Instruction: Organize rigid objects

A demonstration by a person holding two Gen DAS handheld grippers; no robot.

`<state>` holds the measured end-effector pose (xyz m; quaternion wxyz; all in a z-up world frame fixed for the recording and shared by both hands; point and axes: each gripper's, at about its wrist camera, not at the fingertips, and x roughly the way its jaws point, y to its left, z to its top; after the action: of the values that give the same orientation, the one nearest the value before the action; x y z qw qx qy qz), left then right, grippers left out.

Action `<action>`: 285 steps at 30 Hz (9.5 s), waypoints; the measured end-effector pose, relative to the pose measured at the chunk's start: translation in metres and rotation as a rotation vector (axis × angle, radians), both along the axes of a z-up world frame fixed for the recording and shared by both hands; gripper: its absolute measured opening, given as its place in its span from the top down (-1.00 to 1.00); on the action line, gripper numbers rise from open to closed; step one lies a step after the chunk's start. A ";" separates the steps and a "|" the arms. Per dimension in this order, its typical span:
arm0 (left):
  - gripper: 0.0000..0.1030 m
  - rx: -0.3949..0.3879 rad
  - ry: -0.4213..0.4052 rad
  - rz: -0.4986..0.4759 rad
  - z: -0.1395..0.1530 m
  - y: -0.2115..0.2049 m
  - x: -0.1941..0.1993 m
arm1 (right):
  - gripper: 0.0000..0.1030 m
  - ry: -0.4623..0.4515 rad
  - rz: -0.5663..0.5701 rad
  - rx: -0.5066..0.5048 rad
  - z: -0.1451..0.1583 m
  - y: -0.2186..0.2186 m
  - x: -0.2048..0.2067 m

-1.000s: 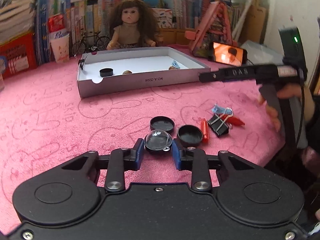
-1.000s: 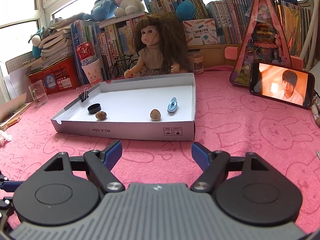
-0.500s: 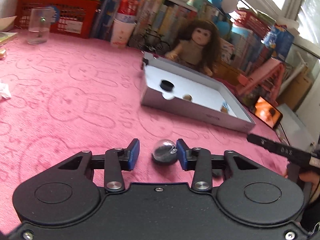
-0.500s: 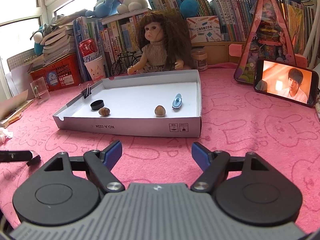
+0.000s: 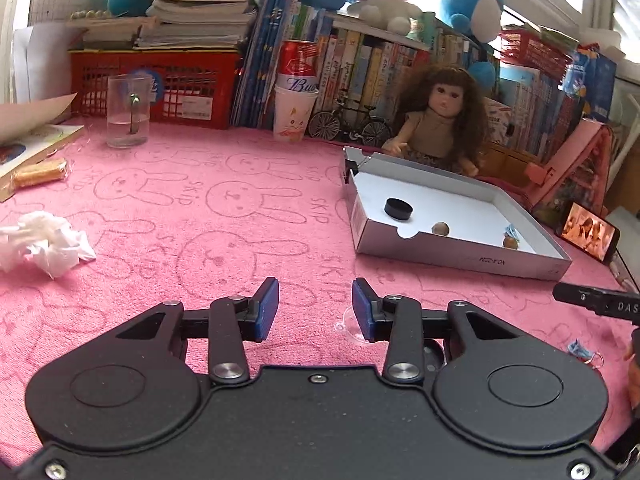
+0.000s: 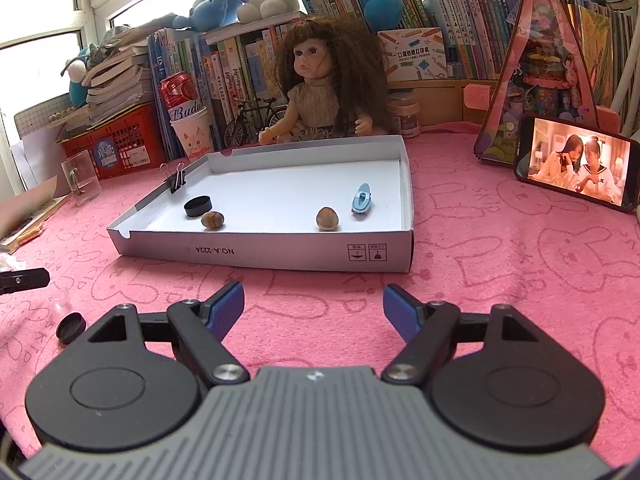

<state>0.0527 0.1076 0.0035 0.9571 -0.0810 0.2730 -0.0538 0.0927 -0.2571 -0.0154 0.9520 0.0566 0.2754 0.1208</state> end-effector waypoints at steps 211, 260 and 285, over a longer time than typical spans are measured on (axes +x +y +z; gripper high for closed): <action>-0.56 0.117 0.020 -0.239 0.044 -0.151 0.128 | -0.79 0.014 -0.036 0.024 0.048 -0.006 0.077; 0.32 0.110 0.047 -0.528 -0.010 -0.117 -0.061 | -0.10 -0.067 0.083 -0.127 0.003 0.004 -0.111; 0.41 0.185 -0.007 -0.411 -0.018 -0.117 -0.047 | 0.25 -0.039 0.118 -0.227 -0.004 -0.001 -0.105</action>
<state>0.0058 -0.0091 -0.0145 0.9302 0.0650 0.2842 -0.2228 -0.0127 -0.2579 -0.0191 0.9487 -0.0701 0.2717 0.1459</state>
